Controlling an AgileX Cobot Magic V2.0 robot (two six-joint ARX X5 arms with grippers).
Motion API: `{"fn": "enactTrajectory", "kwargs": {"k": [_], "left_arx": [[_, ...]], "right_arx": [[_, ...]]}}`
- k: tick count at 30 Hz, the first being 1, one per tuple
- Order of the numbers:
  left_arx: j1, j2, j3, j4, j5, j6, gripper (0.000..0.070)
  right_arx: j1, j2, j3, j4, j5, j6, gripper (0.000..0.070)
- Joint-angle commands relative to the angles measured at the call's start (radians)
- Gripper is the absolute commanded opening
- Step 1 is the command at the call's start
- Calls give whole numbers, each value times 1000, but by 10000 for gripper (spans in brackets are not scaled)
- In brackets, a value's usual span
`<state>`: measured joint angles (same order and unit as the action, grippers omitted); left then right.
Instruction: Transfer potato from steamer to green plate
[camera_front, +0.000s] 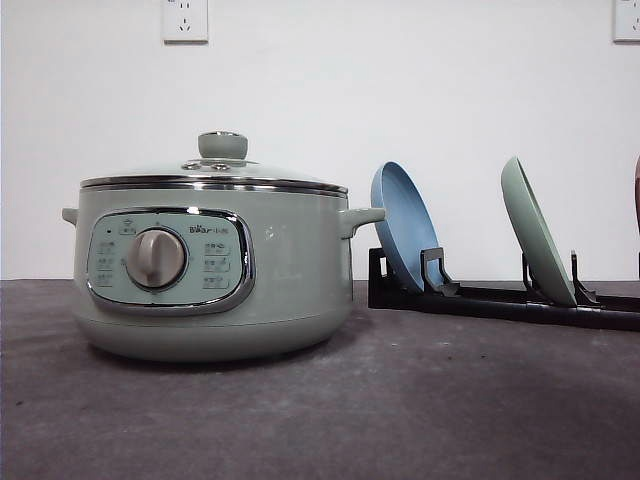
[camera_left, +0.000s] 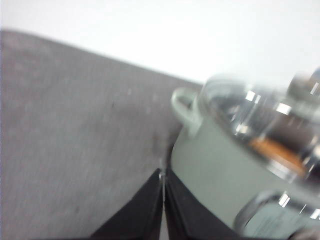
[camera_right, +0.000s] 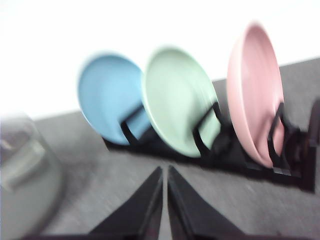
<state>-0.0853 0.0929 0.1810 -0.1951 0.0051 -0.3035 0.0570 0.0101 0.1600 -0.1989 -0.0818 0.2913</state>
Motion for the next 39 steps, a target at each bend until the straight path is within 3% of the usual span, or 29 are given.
{"fn": "enactTrajectory", "kwargs": {"k": [1,7,16,23,30,33,39], "left_arx": [[-2,39,51,16,0,-32,1],[-2,202,257,-9,18,-45,1],[-27,468,560,-113,151,7,0],[-83,616,737,-185,269,35,0],[-152,702,828,-321,420,138,0],[-182,719,830,-347,474,179,0],[-216,723,830,-360,482,214,0]], "right_arx": [[3,15,51,-22,-5,64,3],[6,106,253,-169,-58,62,3],[6,295,509,-302,-202,23,3],[6,458,673,-426,-357,-96,3],[21,599,775,-454,-493,-159,3],[50,642,802,-462,-498,-182,3],[98,679,811,-460,-496,-229,4]]}}
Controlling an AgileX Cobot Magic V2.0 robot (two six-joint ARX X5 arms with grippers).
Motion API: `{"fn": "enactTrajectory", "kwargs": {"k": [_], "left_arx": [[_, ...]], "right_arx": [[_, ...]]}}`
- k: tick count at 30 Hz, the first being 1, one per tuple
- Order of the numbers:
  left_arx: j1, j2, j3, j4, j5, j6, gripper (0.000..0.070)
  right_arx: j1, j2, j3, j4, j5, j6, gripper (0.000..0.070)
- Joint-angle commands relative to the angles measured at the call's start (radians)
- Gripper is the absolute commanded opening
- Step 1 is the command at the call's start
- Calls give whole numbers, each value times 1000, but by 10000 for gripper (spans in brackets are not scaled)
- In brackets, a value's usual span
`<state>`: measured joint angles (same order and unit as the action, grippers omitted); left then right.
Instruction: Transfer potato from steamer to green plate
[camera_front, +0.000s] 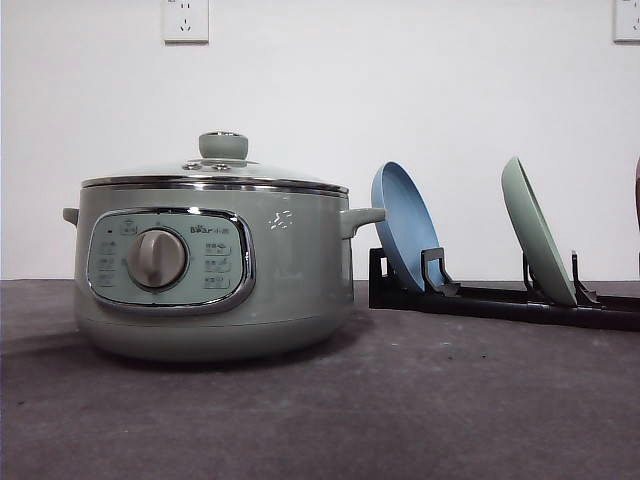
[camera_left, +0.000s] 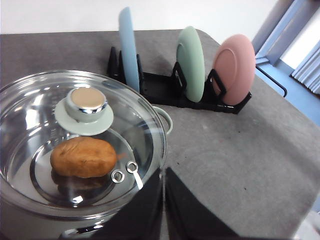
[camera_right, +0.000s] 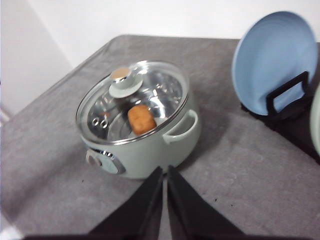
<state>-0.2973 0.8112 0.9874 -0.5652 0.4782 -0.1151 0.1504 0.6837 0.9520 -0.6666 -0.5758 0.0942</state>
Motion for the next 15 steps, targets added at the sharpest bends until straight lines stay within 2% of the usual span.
{"fn": "enactTrajectory", "kwargs": {"k": [1,4,7,10,12,14,15], "left_arx": [[-4,5,24,11,9,25,0],[-4,5,24,12,9,25,16],[-4,5,24,15,9,25,122],[-4,5,24,23,9,25,289],[-4,5,24,31,9,25,456],[-4,5,24,40,9,25,609],[-4,5,24,40,9,25,654]], "right_arx": [[7,8,19,8,-1,-32,4],[7,10,19,8,0,-31,4],[7,10,19,9,0,-32,24],[7,13,19,16,0,-31,231],[7,15,19,23,0,-31,388],[7,15,19,33,0,-29,502],[7,15,19,38,0,-29,543]]}}
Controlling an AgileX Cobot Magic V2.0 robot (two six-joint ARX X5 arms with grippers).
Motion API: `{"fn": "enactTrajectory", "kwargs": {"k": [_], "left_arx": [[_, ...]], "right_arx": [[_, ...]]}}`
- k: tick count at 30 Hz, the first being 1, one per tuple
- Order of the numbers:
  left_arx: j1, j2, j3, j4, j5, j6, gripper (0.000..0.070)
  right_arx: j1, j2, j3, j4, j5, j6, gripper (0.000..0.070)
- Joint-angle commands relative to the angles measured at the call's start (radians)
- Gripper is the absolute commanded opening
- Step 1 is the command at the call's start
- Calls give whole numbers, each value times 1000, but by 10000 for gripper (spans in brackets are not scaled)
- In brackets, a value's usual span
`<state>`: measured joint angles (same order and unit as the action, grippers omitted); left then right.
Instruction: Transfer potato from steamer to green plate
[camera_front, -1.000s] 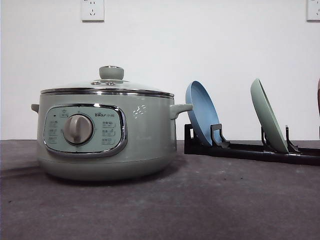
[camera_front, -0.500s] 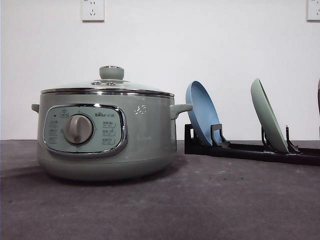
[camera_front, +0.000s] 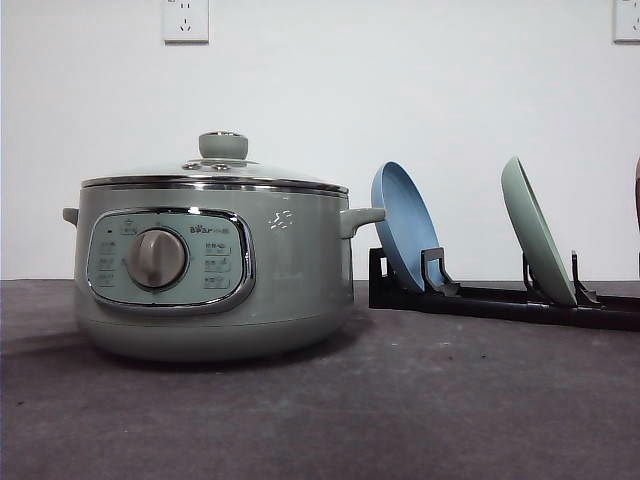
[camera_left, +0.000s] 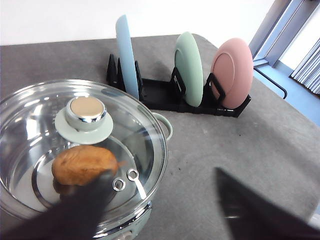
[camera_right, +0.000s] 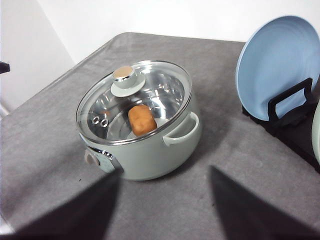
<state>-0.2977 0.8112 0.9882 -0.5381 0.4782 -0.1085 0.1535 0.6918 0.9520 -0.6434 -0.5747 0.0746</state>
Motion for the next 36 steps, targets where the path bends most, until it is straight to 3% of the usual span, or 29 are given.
{"fn": "enactTrajectory", "kwargs": {"k": [1,4,12,19,25,36], "left_arx": [[-4,5,23,14,9,18,680],[-4,5,23,13,9,18,678],[-4,5,23,13,9,17,677],[-4,6,23,14,9,18,676],[-4,6,23,14,9,18,676],[-4,6,23,10,9,18,676]], "right_arx": [[3,6,19,18,-1,-10,576],[3,6,19,18,-1,-8,629],[3,7,19,16,1,7,627],[2,79,31,82,77,165,628],[-3,273,152,39,161,222,626],[-61,674,483,19,163,195,624]]}}
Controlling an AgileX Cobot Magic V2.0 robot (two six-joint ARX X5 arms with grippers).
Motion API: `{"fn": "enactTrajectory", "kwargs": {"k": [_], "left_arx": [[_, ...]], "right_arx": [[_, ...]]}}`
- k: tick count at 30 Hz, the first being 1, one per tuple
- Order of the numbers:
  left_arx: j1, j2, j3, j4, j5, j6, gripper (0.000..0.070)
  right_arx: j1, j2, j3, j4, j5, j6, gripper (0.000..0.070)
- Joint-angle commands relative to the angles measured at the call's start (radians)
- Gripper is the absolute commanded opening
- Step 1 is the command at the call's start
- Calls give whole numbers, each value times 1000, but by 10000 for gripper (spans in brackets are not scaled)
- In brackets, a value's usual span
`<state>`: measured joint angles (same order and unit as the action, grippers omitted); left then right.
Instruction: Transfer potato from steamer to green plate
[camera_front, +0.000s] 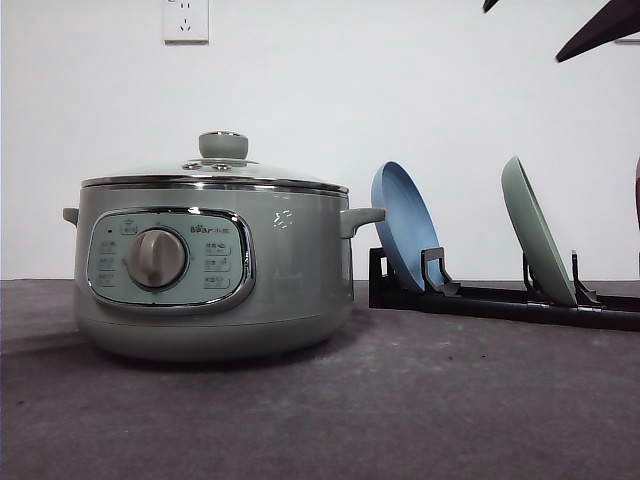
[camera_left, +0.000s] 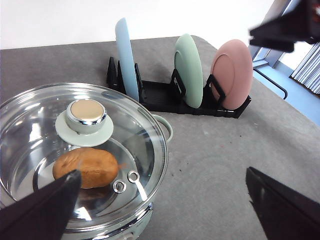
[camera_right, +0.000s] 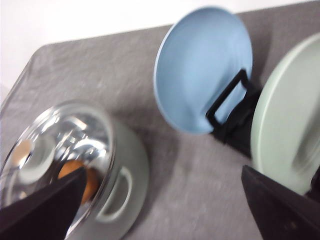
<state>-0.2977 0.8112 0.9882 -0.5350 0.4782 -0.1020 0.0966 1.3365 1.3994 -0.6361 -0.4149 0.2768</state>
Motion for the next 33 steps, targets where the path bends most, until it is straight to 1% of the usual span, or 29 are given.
{"fn": "enactTrajectory", "kwargs": {"k": [1,5,9,11,18,20,22,27,28,31,33], "left_arx": [[-4,6,23,7,9,11,676],[-4,6,23,7,9,11,676],[-4,6,23,7,9,12,676],[-4,6,23,7,9,12,676],[-4,6,23,7,9,12,676],[-4,6,23,5,9,12,676],[-4,6,23,2,9,12,676],[-4,9,23,-3,9,12,676],[-4,10,23,-3,9,12,676],[-4,16,23,-4,9,12,676],[-4,20,23,-4,9,12,676]], "right_arx": [[-12,57,61,15,4,-7,623],[-39,169,154,14,2,10,624],[-58,265,215,14,4,12,623],[-63,312,234,15,4,12,611],[-67,423,238,74,6,12,579],[-67,443,238,92,7,12,554],[-67,456,238,104,24,15,530],[-66,469,238,116,83,19,527],[-66,470,238,120,84,20,518],[-68,470,238,129,84,21,426],[-73,472,238,133,83,24,412]]}}
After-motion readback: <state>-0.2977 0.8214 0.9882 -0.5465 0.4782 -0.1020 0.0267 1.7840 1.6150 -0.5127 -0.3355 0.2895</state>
